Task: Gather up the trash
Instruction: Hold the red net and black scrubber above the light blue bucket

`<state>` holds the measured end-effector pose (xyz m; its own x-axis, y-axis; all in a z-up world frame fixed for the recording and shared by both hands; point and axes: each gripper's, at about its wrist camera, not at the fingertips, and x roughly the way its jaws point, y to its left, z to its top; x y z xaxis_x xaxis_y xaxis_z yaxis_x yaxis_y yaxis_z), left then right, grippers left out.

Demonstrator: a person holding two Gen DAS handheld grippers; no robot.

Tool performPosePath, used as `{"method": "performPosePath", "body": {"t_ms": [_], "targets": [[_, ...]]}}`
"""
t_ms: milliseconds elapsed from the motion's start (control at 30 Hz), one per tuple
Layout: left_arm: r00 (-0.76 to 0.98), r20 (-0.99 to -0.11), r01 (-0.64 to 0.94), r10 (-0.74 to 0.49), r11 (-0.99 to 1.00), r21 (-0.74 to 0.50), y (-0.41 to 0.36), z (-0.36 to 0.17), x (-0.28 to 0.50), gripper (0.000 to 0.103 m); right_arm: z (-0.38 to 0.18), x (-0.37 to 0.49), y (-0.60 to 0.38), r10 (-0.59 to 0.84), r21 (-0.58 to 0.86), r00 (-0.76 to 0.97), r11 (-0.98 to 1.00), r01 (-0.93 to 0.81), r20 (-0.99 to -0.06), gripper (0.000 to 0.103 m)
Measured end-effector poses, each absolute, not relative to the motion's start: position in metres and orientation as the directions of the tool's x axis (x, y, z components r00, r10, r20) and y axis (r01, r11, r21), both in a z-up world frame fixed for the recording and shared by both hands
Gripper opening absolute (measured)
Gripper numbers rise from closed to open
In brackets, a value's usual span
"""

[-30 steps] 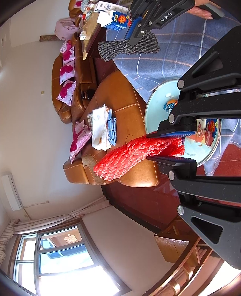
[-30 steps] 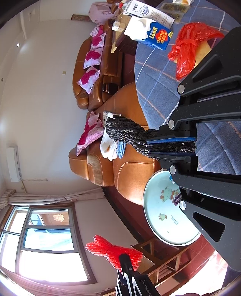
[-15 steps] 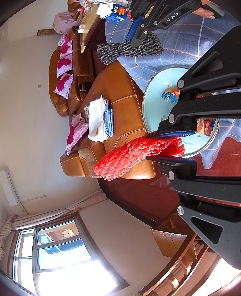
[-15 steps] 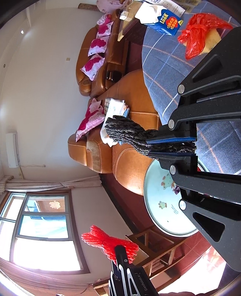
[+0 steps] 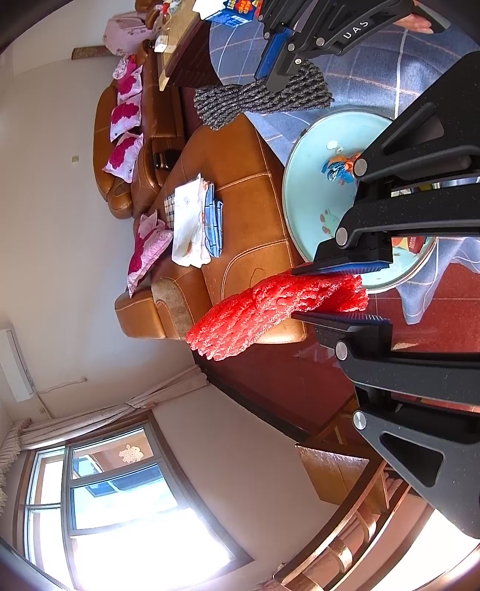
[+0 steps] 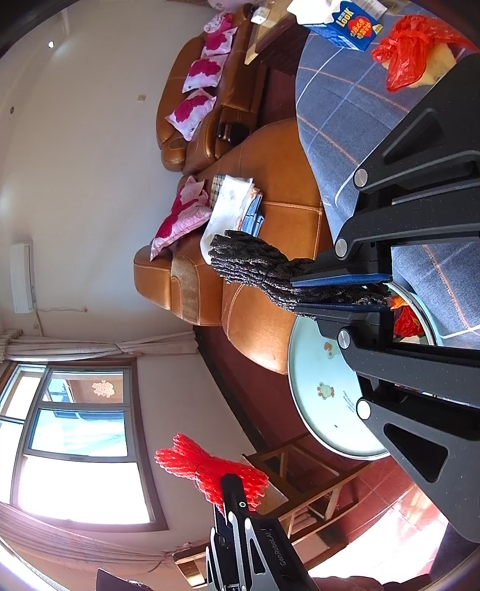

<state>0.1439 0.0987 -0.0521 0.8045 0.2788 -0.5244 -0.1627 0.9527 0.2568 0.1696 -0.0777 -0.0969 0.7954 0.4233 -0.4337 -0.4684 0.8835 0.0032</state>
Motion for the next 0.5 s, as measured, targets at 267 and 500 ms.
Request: {"method": "performPosePath", "body": {"t_ms": [267, 500], "targets": [[0.792, -0.536, -0.168, 0.293, 0.948, 0.269, 0.095, -0.058, 0.147, 0.017, -0.099, 0.173, -0.067, 0.444, -0.008, 0.780, 0.867, -0.498, -0.441, 0.010], [0.792, -0.536, -0.168, 0.293, 0.948, 0.270, 0.095, -0.057, 0.146, 0.017, -0.102, 0.172, -0.062, 0.459, -0.012, 0.773, 0.857, -0.516, -0.437, 0.010]]}}
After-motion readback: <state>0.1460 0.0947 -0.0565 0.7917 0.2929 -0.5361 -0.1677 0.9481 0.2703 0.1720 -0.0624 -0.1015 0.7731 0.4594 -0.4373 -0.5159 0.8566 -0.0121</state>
